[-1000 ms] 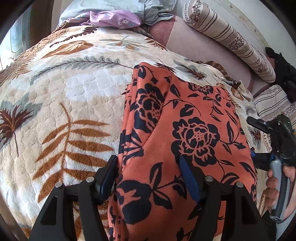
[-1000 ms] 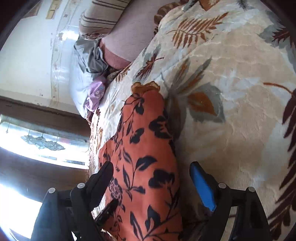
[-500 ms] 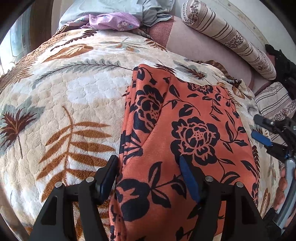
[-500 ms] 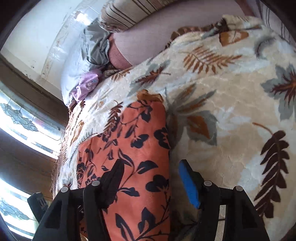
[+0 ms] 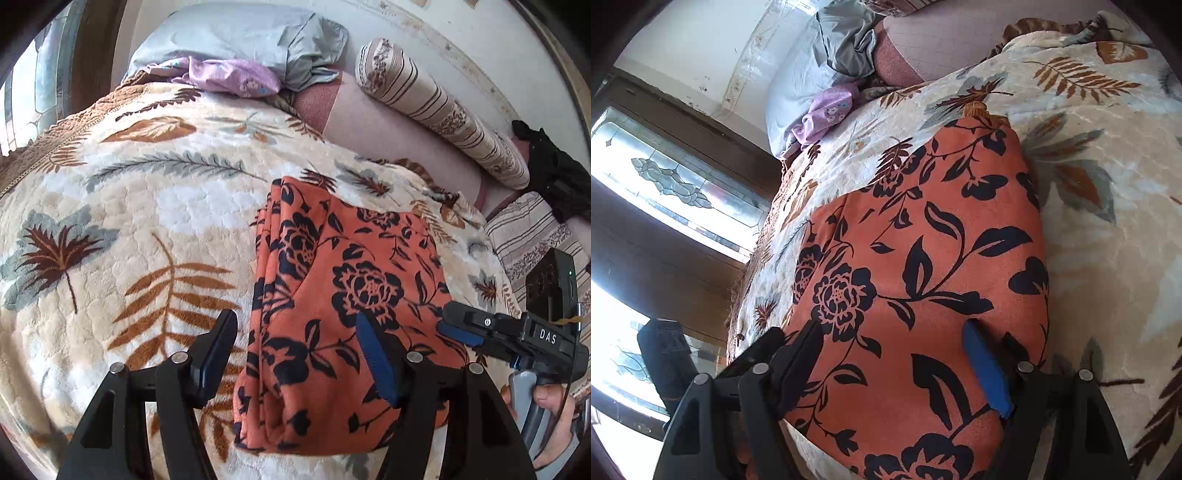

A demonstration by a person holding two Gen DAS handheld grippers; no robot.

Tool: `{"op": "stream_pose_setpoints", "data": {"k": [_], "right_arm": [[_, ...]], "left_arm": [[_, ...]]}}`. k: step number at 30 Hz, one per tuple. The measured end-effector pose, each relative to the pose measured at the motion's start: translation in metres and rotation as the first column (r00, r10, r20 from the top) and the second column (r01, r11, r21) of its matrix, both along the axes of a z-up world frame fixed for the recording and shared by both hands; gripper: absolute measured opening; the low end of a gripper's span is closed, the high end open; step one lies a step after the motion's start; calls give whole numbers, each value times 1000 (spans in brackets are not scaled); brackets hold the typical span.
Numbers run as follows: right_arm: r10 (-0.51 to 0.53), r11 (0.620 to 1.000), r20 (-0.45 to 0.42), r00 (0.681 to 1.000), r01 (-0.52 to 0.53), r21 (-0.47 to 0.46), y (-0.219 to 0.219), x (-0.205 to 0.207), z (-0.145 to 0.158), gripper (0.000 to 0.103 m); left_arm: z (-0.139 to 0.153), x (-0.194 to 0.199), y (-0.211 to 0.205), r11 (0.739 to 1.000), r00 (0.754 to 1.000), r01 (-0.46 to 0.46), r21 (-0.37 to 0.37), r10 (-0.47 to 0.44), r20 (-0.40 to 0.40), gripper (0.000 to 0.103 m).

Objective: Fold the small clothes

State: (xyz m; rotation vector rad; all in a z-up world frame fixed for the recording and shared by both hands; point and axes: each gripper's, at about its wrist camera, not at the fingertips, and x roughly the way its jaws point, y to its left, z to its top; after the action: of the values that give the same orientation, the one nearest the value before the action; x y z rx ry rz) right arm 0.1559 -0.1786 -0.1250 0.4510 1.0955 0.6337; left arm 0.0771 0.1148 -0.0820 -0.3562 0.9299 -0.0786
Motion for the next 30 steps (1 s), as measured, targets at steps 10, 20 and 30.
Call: {"op": "stream_pose_setpoints", "data": {"k": [10,20,30], "right_arm": [[28,1000,15,999,-28,10,0,2,-3,81],[38,999,33,999,-39,23,-5,-4,-4,81],[35,999,39,999,-37,32,-7,-8,-5,81]], "left_arm": [[20,5,11,995,999,38,-98,-40,-23,66],[-38,145,37,984,965,-47,-174,-1,-264,54],[-29,129,28,996,966,-21,-88,-2,-259,56]]}}
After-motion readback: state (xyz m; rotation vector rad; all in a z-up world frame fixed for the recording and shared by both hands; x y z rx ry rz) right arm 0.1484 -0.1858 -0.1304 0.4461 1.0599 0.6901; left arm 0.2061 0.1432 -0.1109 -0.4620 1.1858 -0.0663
